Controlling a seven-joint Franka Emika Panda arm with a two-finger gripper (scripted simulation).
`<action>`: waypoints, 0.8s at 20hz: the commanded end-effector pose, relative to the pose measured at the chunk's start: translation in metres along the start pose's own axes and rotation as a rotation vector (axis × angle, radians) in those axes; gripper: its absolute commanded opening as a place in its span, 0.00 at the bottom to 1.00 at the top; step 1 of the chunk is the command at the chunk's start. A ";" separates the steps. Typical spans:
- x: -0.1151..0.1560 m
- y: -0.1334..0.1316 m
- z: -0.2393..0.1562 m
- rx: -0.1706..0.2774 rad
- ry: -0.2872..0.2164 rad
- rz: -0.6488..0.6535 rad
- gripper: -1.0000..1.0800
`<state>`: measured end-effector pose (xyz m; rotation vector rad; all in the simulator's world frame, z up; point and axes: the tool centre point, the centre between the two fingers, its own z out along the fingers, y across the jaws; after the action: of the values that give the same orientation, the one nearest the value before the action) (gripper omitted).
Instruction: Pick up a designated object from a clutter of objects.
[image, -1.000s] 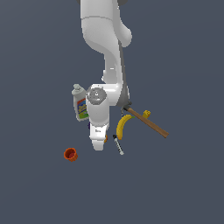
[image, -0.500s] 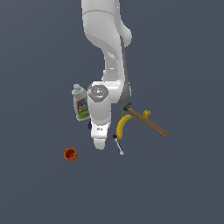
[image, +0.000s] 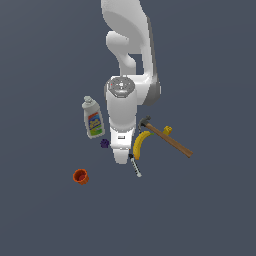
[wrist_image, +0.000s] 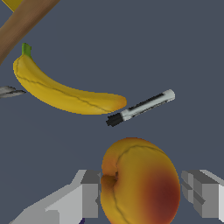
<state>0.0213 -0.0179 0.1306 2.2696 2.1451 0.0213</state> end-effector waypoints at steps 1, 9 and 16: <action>0.011 0.000 -0.025 0.001 0.000 -0.001 0.00; 0.047 0.002 -0.109 0.008 0.002 -0.001 0.00; 0.077 0.006 -0.179 0.014 0.002 -0.001 0.00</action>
<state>0.0267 0.0527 0.2938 2.2764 2.1542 0.0097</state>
